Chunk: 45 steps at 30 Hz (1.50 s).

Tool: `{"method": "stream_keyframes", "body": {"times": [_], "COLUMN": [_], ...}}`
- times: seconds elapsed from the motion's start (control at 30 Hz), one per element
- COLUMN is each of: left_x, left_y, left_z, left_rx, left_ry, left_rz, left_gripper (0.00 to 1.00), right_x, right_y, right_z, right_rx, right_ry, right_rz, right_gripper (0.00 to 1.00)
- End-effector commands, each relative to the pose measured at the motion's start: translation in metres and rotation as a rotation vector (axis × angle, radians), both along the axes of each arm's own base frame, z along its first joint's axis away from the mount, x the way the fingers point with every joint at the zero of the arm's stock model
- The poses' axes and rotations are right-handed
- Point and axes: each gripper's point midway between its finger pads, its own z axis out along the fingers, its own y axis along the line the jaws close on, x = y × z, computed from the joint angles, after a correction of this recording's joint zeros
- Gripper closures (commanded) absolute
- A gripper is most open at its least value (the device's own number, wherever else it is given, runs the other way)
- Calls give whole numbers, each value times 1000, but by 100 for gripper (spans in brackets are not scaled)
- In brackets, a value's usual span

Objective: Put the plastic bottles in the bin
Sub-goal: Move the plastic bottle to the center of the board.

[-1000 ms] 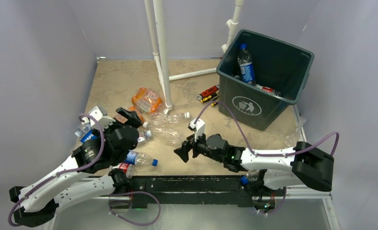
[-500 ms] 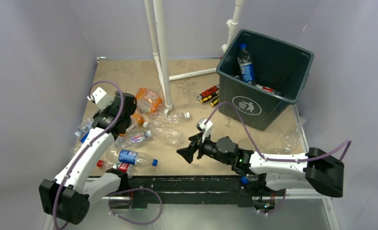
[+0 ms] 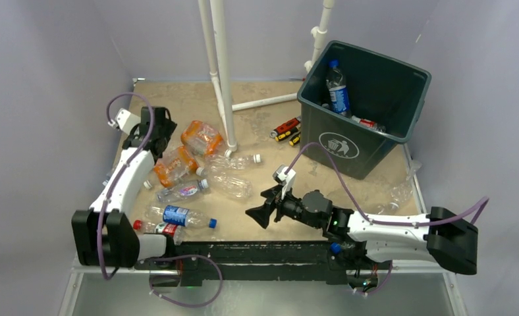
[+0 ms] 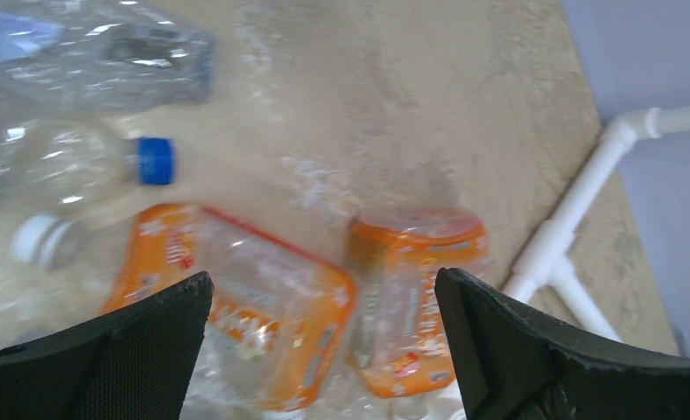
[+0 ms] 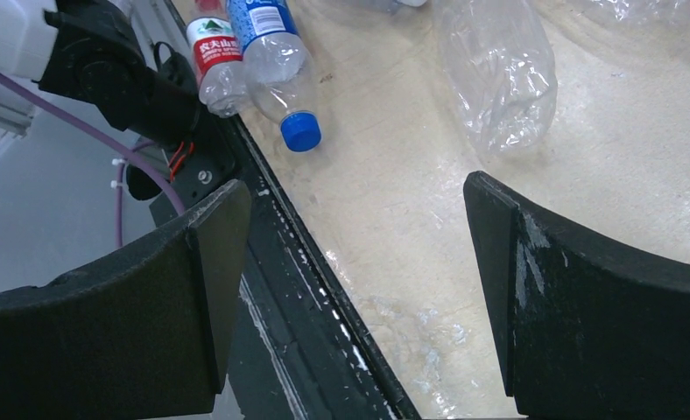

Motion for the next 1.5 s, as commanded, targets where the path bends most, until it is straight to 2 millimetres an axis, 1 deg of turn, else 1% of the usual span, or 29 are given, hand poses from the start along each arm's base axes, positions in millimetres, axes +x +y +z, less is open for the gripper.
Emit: {"method": "stream_keyframes", "body": {"times": [0.0,0.1,0.2,0.27,0.37,0.4,0.43,0.5,0.53,0.57,0.63,0.7,0.83,0.93,1.0,1.07,1.17,1.27,1.3,1.33,1.47], "left_x": [71,90,105,117,132,138,144,155,157,159,160,161,160,158,152,146,140,135,133,131,121], "left_y": [-23,-35,-40,-41,-42,-38,-34,-35,-35,-35,-37,-39,-38,-44,-47,-53,-61,-61,-70,-75,-84], "left_z": [35,27,26,23,14,11,6,-7,-19,-35,-52,-57,-64,-78,-91,-99,-102,-99,-98,-97,-97], "left_rx": [-67,-91,-94,-89,-106,-106,-103,-102,-110,-126,-152,-167,-157,-174,-197,-220,-231,-215,-210,-206,-221], "left_ry": [-156,-175,-218,-237,-237,-235,-225,-188,-146,-91,-18,-17,-32,4,36,51,55,59,60,60,52], "left_rz": [-122,-185,-244,-273,-305,-311,-316,-346,-351,-342,-332,-331,-331,-358,-361,-371,-396,-409,-432,-444,-468], "left_gripper": [1,1,1,1,2,2,3,2,2,1,1,1,1,1,4,7,10,15,16,18,24], "right_x": [-5,-3,-1,0,2,1,2,2,2,2,1,1,2,3,4,4,4,4,4,4,6], "right_y": [-8,-13,-11,-8,-4,-3,-3,-2,-2,-1,2,6,10,10,11,11,11,9,8,8,9], "right_z": [11,7,8,7,9,9,9,7,6,5,2,0,2,5,5,5,7,11,12,12,18], "right_rx": [48,35,22,0,-12,-11,-9,-3,2,2,-10,-27,-36,-27,-23,-15,-5,13,15,15,20], "right_ry": [-1,4,-6,-11,-15,-14,-11,-1,4,9,18,23,21,19,22,27,30,29,28,27,20], "right_rz": [-4,-26,-25,-20,-17,-16,-19,-21,-22,-21,-14,-6,2,-6,-11,-14,-18,-21,-23,-26,-30], "right_gripper": [10,10,10,10,10,10,10,10,10,10,10,10,10,10,10,10,10,10,10,10,10]}}
